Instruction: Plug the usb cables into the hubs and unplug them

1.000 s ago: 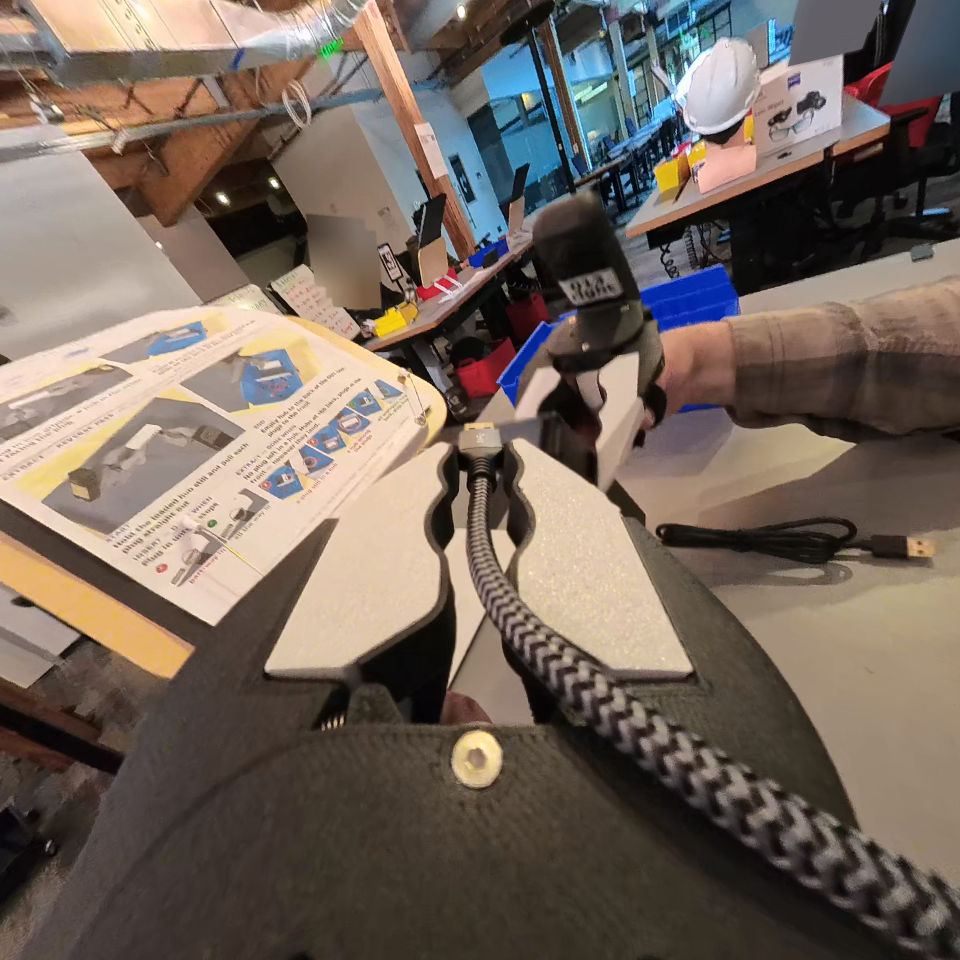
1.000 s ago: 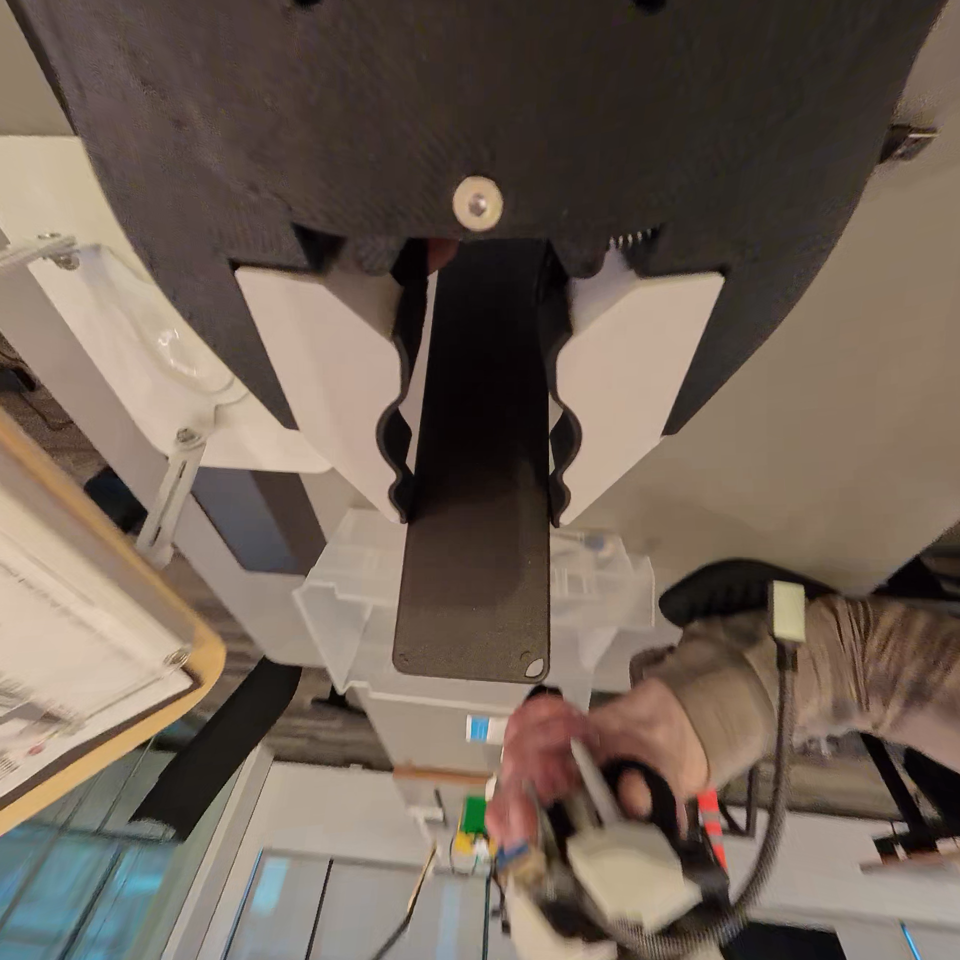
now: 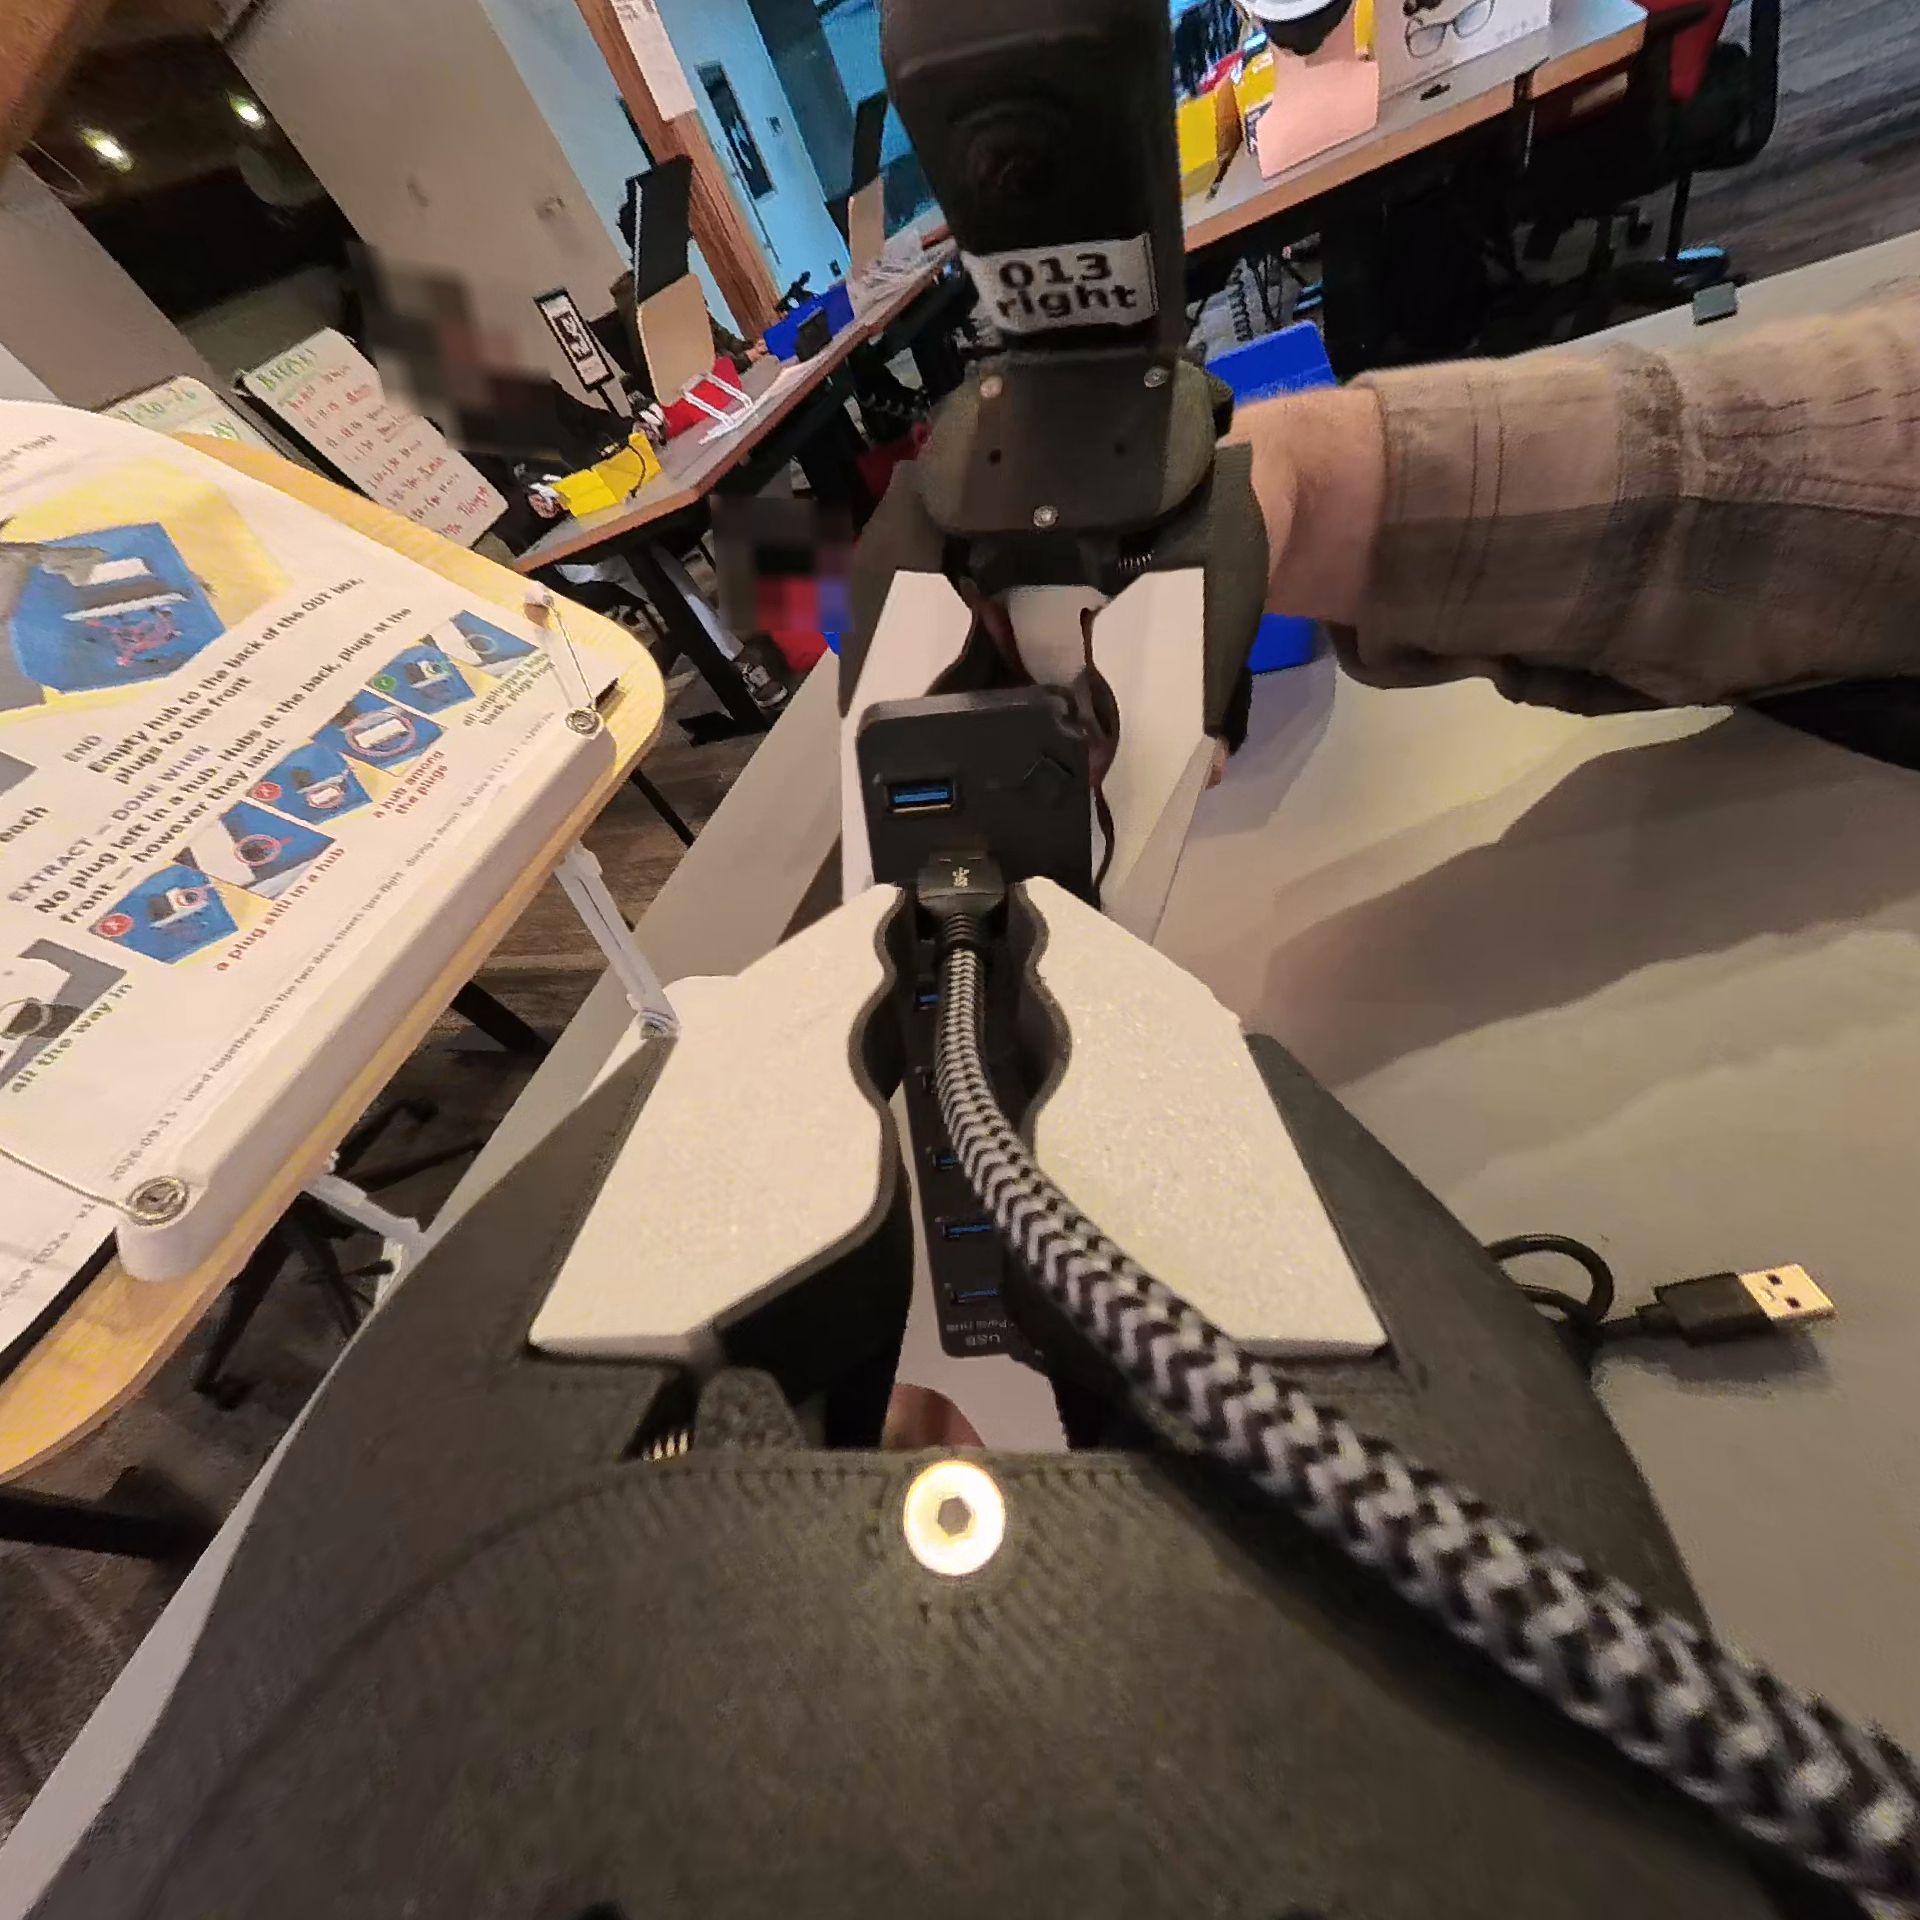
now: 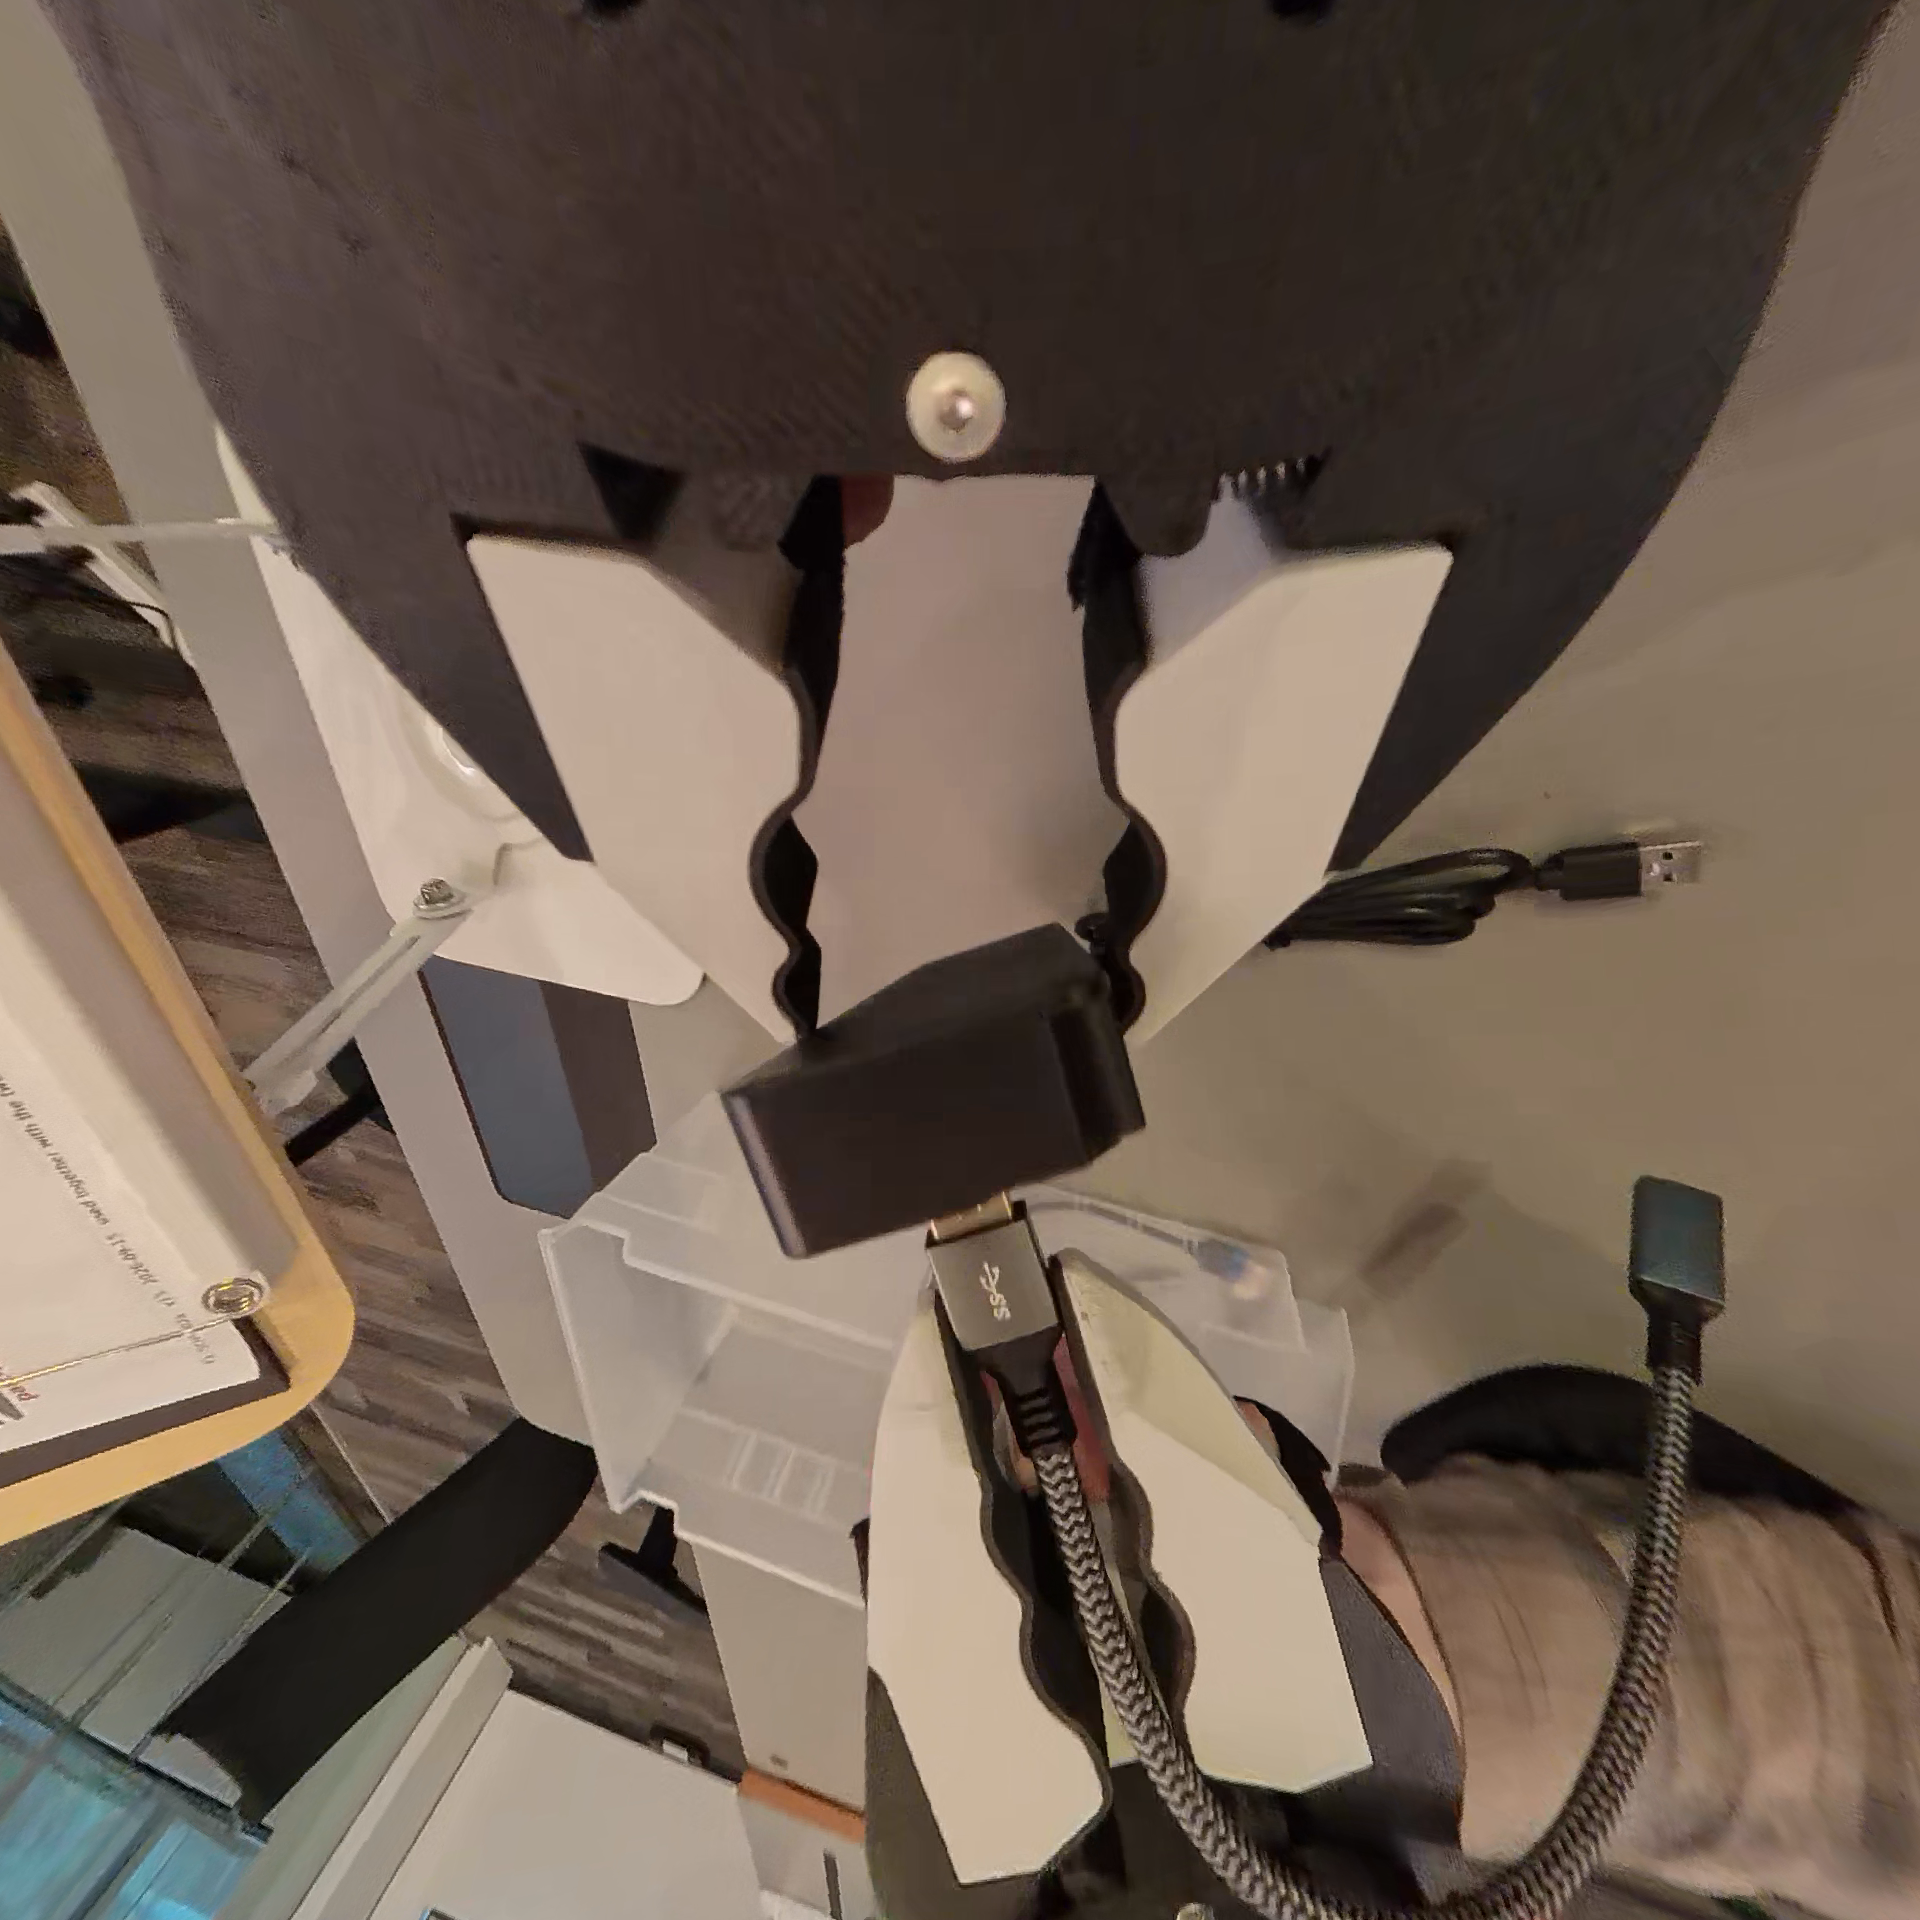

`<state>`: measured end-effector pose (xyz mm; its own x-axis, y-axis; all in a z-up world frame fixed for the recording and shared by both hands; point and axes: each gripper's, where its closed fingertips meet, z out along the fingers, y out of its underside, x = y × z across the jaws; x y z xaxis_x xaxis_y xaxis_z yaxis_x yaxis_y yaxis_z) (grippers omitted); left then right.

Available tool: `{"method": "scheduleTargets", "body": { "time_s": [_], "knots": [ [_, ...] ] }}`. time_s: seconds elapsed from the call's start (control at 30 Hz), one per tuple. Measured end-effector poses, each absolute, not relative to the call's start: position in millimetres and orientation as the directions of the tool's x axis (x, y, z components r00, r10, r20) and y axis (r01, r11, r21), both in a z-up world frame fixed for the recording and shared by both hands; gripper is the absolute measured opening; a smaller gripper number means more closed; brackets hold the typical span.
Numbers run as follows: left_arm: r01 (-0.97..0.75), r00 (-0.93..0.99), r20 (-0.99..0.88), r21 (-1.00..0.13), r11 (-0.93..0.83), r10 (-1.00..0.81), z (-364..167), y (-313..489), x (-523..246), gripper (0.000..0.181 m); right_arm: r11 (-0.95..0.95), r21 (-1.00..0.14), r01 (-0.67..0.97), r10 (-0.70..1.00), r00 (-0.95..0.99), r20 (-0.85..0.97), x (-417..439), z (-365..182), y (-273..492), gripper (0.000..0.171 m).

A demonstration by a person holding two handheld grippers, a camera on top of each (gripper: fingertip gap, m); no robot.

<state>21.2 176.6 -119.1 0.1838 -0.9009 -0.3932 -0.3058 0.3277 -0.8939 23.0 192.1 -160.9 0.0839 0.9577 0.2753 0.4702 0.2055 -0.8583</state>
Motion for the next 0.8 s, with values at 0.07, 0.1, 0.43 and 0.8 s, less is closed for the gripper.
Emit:
{"method": "scheduleTargets", "body": {
  "time_s": [0.07, 0.1, 0.43, 0.8],
  "knots": [
    [-0.312, 0.173, -0.383, -0.895, 0.318, -0.907, -123, 175, 23, 0.017, 0.223, -0.836, 0.501, 0.951, 0.077, 0.3, 23, -166, 192, 0.054],
    [-0.316, 0.166, -0.38, -0.895, 0.316, -0.91, -124, 175, 23, 0.017, 0.234, -0.829, 0.508, 0.947, 0.074, 0.313, 23, -168, 193, 0.054],
    [-0.317, 0.168, -0.378, -0.895, 0.314, -0.91, -123, 177, 20, 0.017, 0.243, -0.763, 0.6, 0.934, 0.069, 0.351, 26, -171, 192, 0.04],
    [-0.238, 0.145, -0.32, -0.93, 0.281, -0.936, -113, 170, 18, 0.017, 0.321, -0.641, 0.697, 0.867, 0.056, 0.496, 29, -161, 191, 0.048]
  ]
}}
